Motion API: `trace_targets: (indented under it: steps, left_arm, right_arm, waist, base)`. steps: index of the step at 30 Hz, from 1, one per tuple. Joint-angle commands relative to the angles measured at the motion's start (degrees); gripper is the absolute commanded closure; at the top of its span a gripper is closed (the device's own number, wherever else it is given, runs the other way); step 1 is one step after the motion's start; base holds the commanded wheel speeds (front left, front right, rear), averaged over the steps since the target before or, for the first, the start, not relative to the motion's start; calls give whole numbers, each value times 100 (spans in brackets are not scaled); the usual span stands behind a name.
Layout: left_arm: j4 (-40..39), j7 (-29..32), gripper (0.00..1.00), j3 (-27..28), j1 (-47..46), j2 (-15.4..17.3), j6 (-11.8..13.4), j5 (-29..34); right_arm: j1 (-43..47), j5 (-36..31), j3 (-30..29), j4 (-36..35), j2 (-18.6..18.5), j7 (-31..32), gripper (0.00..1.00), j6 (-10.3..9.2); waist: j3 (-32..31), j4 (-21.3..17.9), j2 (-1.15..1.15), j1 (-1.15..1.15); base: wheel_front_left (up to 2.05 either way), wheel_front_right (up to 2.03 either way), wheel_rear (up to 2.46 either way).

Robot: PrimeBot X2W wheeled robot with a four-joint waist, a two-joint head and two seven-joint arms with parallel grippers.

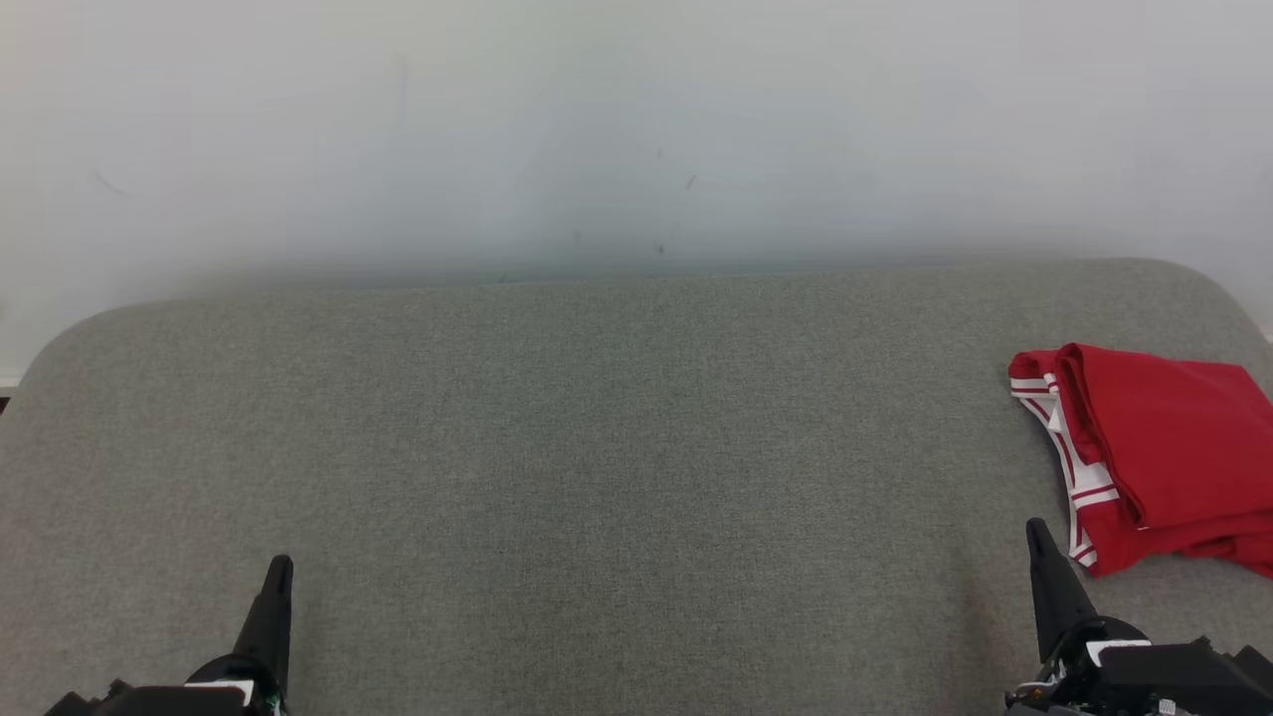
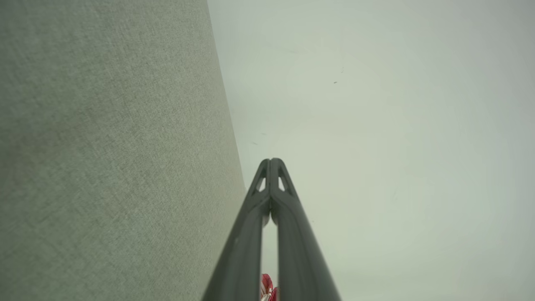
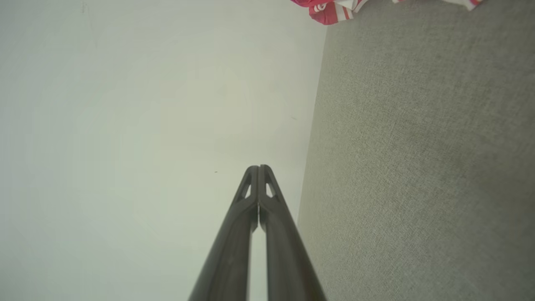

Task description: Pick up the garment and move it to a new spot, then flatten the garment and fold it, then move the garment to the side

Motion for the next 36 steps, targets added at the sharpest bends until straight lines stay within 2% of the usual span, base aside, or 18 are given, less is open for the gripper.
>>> trace_targets:
  steps: [1,7,36]
  left_arm:
    - [6,37,100,32,-67,-17,-44,-117]
    - [32,106,100,68,-109,-38,-60,-289]
    - [28,101,100,65,-106,-37,-61,-278]
  right_arm:
    - [-47,116,-17,8,-36,-18,100,-11]
    - [-62,348,-18,37,-45,-32,100,-12]
    - [-58,359,8,33,-59,-40,100,-12]
  waist:
    - [3,0,0,0]
    - [20,2,0,0]
    - [21,2,0,0]
  base:
    - [0,0,0]
    - [0,0,0]
    - [0,0,0]
